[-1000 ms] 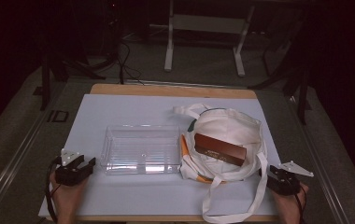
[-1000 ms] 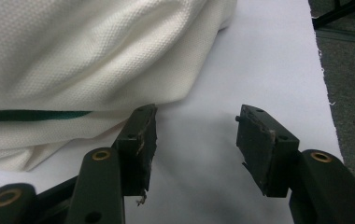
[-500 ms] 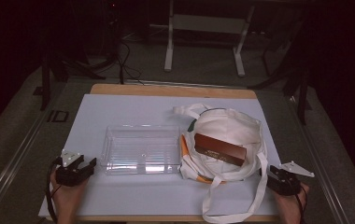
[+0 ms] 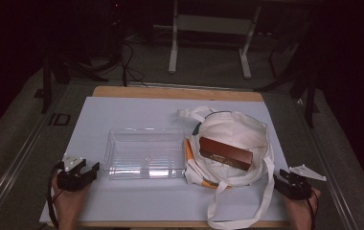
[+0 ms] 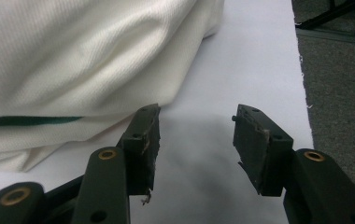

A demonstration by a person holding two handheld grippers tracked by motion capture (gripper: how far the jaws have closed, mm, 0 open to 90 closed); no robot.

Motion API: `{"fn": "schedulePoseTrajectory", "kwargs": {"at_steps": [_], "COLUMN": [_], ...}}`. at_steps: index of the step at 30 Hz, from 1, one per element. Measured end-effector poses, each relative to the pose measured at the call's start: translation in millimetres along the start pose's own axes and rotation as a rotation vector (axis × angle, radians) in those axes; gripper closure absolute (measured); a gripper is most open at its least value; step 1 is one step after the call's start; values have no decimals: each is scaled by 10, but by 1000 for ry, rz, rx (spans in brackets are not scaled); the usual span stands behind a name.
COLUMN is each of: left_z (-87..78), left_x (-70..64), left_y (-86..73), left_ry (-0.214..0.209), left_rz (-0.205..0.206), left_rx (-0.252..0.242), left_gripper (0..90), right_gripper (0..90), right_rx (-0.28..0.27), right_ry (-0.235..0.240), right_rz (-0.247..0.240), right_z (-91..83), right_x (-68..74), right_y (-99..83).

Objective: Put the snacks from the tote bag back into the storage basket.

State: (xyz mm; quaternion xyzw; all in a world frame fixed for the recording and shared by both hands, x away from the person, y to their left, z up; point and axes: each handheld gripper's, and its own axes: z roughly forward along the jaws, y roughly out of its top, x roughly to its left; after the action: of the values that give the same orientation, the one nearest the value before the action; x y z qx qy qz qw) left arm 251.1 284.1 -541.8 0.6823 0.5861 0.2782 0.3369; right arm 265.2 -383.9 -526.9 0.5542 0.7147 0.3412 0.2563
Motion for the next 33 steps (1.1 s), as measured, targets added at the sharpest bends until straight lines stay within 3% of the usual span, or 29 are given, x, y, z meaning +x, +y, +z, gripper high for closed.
{"fn": "schedulePoseTrajectory", "kwargs": {"at_steps": [14,33], "left_z": [0,8], "left_x": [-11,-10], "left_y": [0,3], "left_ry": [-1,-6], "left_rz": [14,16], "left_rx": [-1,9], "left_gripper": [448,441], "right_gripper": [512,520], "right_rx": [24,46], "right_ry": [38,50], "right_rz": [-23,-113], "right_z": [-97,-307], "right_x": [-33,-35], "right_y": [114,325]}}
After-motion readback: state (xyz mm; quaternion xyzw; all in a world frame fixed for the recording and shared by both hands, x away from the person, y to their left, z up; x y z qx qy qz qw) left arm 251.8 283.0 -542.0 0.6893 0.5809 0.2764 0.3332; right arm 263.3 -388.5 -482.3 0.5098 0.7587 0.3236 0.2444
